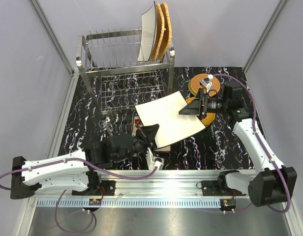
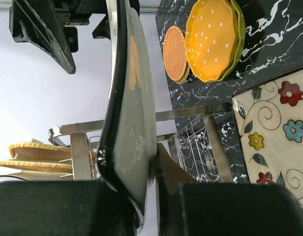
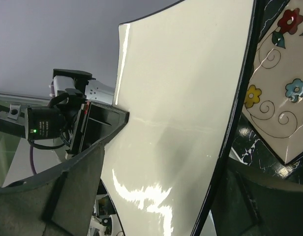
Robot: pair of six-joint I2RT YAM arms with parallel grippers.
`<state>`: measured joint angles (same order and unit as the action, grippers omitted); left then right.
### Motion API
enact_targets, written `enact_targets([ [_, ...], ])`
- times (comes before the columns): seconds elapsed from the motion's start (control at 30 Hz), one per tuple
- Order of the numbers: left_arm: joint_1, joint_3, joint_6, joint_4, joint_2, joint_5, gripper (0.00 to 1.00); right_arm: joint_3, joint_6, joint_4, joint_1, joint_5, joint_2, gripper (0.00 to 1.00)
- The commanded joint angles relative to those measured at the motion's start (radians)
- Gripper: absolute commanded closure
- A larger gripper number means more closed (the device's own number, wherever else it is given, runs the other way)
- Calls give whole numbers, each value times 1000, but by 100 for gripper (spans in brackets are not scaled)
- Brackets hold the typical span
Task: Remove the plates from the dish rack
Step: Pass the plate from the left arm to the right
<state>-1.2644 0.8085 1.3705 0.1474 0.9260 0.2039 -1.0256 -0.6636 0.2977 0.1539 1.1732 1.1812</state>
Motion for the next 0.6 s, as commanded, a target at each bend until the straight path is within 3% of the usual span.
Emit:
enact_targets([
  [0.0,-4,54,61,-125,-58,6,100,-10,-1,-17,13,85,6,16],
  [0.07,-4,57,68,-108,-56,3,100,-8,-16,-23,12,98,14,25],
  [0.1,-4,55,68,-103,-56,2,100,-5,-28,-26,13,111,20,38],
  [0.3,-4,51,71,-71,-59,-11,100,-2,-63,-40,13,177,38,65],
  [0.33,-4,49,70,-68,-61,-11,100,1,-70,-52,15,178,38,78],
  [0.4,-4,46,68,-65,-65,-11,100,4,-88,-66,15,189,35,92],
  [0.5,-4,34,61,-74,-70,-5,100,19,-117,-104,13,198,31,100],
  [0.57,-4,18,39,-100,-75,6,91,33,-125,-126,13,194,25,100],
])
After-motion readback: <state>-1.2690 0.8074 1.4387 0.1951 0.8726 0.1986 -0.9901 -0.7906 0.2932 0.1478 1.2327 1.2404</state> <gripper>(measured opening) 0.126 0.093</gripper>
